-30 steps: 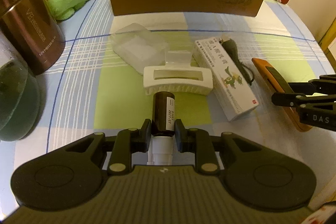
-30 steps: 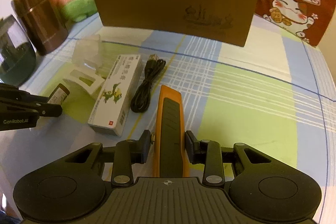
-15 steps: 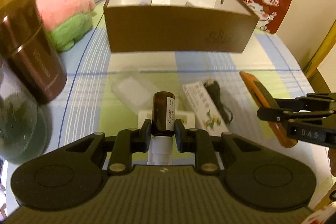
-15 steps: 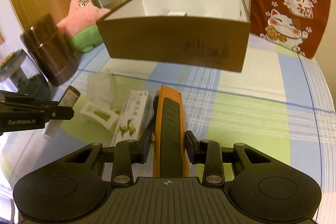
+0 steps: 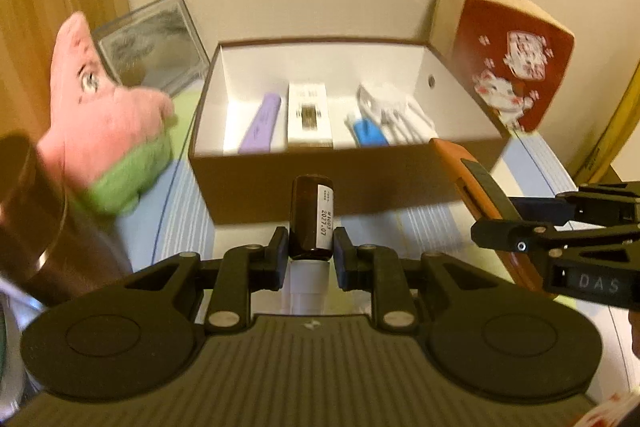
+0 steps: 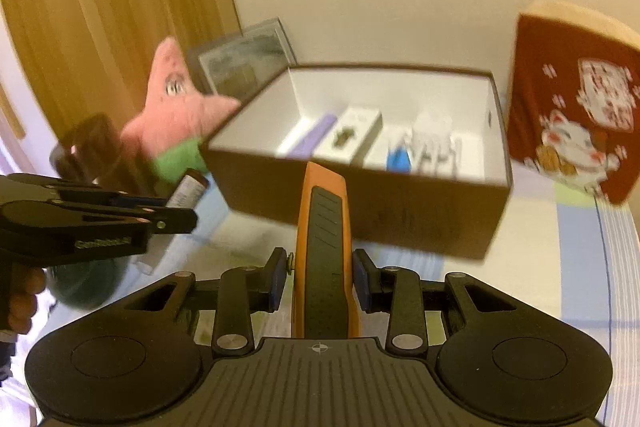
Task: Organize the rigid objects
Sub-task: 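Carry the brown bottle with the left tool while the right tool carries the orange knife into the brown box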
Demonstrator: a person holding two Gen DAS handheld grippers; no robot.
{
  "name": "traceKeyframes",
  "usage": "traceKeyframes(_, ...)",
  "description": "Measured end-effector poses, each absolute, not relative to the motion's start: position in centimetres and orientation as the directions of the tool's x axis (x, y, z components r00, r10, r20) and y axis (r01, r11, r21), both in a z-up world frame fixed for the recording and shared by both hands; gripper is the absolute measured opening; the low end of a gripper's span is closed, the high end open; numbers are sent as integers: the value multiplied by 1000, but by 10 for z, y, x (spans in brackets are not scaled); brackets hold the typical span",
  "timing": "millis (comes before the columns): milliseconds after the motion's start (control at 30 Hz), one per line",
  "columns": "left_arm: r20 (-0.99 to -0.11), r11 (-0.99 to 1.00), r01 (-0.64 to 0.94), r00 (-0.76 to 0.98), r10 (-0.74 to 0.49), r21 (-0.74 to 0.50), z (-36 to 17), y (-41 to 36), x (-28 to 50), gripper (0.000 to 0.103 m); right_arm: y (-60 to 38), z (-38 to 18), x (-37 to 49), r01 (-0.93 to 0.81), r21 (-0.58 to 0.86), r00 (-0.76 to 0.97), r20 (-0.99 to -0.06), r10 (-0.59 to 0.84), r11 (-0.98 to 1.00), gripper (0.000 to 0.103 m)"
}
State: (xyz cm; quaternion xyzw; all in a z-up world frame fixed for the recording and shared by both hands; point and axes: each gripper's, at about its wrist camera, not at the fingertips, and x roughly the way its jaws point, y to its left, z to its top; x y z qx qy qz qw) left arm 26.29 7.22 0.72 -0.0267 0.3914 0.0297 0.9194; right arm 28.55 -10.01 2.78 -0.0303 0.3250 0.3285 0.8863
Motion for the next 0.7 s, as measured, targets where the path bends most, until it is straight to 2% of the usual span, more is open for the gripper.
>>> traceKeyframes(367, -688, 995, -100, 722, 68, -6, 34, 100, 351, 19, -61, 63, 367, -609, 131, 619, -539, 572, 782, 32)
traceKeyframes(700, -717, 995, -99, 691, 89, 28, 20, 114, 422, 19, -32, 53, 433, -583, 88, 641, -560, 525, 808, 32)
